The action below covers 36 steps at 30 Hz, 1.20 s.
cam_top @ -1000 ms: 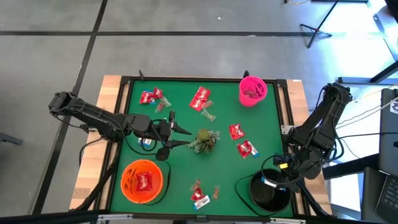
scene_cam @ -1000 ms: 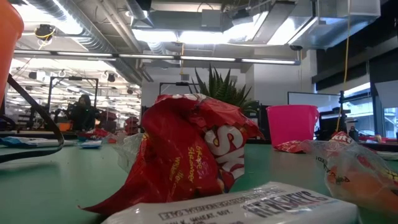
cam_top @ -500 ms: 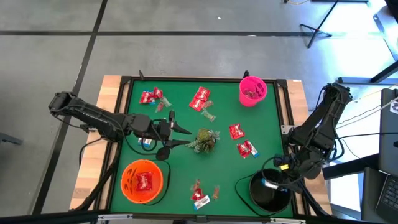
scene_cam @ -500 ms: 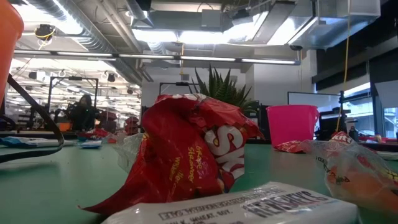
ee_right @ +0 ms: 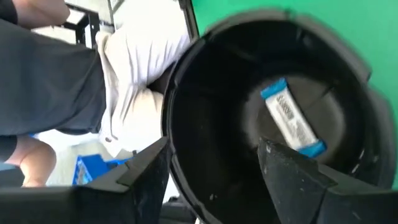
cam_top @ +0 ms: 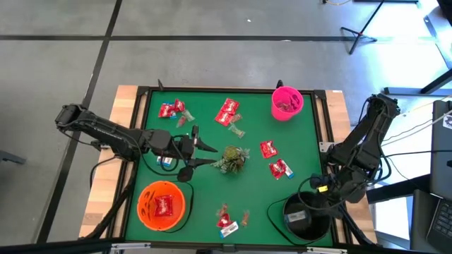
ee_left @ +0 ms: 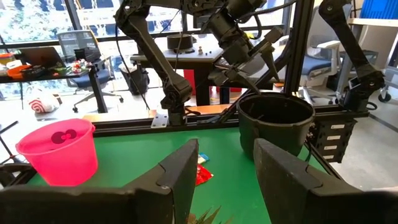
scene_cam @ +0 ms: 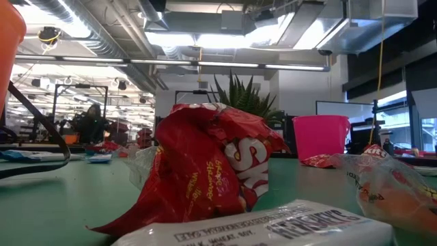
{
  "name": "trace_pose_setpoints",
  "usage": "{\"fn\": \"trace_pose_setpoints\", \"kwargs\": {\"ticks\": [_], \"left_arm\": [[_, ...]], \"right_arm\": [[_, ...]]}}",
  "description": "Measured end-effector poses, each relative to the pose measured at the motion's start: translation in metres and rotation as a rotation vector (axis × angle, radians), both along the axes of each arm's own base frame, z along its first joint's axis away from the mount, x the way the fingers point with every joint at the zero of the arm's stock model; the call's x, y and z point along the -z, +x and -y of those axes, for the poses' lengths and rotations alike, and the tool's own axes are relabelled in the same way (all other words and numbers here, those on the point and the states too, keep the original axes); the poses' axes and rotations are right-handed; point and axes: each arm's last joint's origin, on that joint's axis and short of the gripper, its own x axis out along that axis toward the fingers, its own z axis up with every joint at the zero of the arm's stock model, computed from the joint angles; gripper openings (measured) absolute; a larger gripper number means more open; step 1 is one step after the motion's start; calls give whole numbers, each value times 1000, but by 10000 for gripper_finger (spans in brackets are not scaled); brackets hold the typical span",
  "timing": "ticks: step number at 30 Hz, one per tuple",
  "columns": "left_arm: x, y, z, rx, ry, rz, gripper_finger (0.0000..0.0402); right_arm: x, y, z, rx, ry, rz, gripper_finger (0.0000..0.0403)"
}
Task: Sort candy
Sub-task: Put the red candy into the orange bucket
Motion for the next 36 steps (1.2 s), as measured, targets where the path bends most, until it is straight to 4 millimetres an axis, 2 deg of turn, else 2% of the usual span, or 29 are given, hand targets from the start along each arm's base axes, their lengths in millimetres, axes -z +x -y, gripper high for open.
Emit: {"fn": "trace_pose_setpoints", "kwargs": {"ticks": [5,11,16,20,28,30,33,36], "left_arm": [[0,0,0,-1,-1,0,149],[0,0,0,-1,-1,0,149],[0,0,0,-2,-8,0,149],[0,0,0,-1,-9,0,149],[0,0,-2,-9,-1,-5,149],[1,0,-3,-12,-1,-6,149],[1,0,-1,-4,-4,-8,149],[1,0,1,4,-5,-9,149]], "right_arm": [[-7,1,9,102,-54,151,241],[-18,2,26,316,-261,451,241],[-25,3,35,454,-423,622,241],[-26,3,36,483,-449,639,241],[-23,1,31,295,-354,550,241],[-23,2,31,275,-409,581,241],[-24,3,34,325,-521,650,241],[-28,4,37,462,-579,708,241]]}}
